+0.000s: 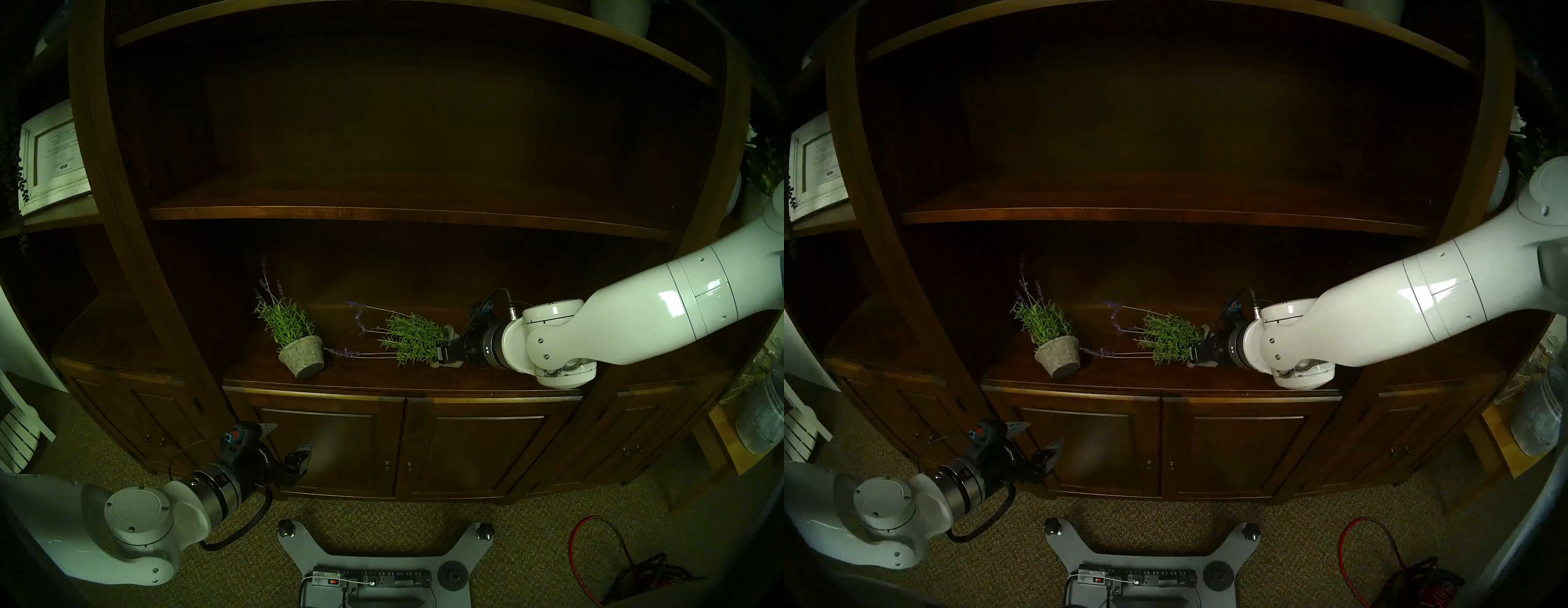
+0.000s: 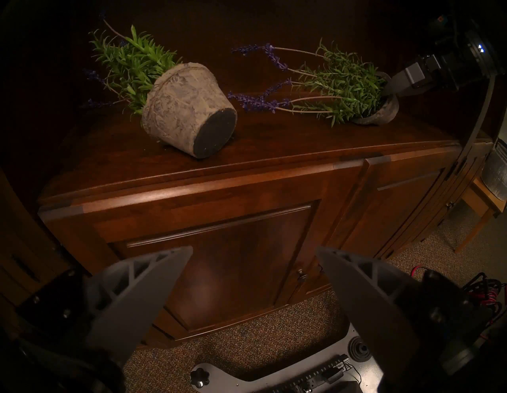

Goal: Place the fake decorative plant upright

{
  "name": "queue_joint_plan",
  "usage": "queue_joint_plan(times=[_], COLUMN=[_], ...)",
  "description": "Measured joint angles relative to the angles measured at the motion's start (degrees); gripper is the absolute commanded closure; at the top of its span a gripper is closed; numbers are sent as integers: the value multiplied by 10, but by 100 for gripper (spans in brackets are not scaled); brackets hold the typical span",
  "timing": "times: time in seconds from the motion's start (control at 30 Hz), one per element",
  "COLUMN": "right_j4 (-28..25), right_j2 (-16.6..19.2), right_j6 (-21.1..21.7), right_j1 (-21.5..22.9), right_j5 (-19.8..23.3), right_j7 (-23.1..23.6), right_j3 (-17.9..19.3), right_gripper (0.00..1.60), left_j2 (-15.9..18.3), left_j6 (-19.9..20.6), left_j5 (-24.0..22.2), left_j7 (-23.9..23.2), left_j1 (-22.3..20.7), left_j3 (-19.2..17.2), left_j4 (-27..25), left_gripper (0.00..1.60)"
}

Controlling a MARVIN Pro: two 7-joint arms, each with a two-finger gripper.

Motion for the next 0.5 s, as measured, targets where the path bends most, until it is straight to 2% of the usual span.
queue_joint_plan(times=[0.2,0.27,0.37,0.4,0.5], right_j4=[16,20,24,25,28], right_j2=[-10,-13,-18,-19,-23], right_j6=[0,0,0,0,0], right_j1=[-16,-20,-22,-22,-22], right_j5=[11,15,19,21,26], right_j7=[11,13,14,14,11], right_j3=[3,4,6,6,6], right_gripper=[8,26,44,44,60], left_j2=[0,0,0,0,0], left_j6=[0,0,0,0,0], left_j5=[0,0,0,0,0], left_j7=[0,0,0,0,0], left_j1=[0,0,0,0,0], left_j3=[0,0,0,0,0], left_j4=[0,0,0,0,0], left_gripper=[0,0,0,0,0])
